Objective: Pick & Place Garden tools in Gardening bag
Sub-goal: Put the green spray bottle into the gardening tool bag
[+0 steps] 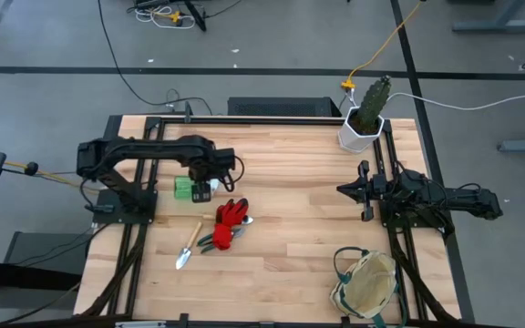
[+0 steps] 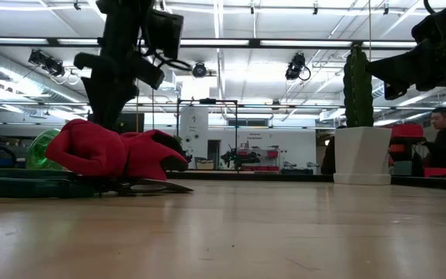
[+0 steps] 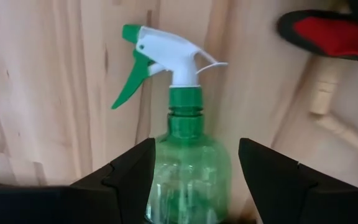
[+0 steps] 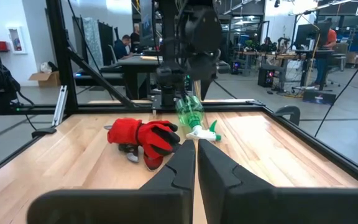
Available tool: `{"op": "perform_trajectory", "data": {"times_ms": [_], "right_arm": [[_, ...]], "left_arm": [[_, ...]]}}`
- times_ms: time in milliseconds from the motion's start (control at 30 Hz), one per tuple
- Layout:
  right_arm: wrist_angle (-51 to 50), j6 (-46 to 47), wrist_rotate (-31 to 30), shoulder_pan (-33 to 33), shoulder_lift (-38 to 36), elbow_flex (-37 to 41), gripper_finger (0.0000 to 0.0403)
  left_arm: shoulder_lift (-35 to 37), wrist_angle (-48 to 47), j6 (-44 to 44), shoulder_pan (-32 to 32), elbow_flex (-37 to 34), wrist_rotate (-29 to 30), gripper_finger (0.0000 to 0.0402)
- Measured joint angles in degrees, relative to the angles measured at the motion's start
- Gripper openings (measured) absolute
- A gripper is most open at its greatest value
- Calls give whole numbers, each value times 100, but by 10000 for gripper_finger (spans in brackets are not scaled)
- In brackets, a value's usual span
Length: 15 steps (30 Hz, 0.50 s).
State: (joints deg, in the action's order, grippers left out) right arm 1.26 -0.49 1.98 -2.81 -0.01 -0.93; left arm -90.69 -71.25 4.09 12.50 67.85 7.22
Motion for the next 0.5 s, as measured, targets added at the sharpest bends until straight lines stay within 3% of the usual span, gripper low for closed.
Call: {"op": "perform_trajectory", "data": {"times_ms": [500], "right_arm": [[-2, 0, 0, 2, 0, -1, 23]], "left_arm": [[-730, -12, 23, 54, 0, 265, 241]]}}
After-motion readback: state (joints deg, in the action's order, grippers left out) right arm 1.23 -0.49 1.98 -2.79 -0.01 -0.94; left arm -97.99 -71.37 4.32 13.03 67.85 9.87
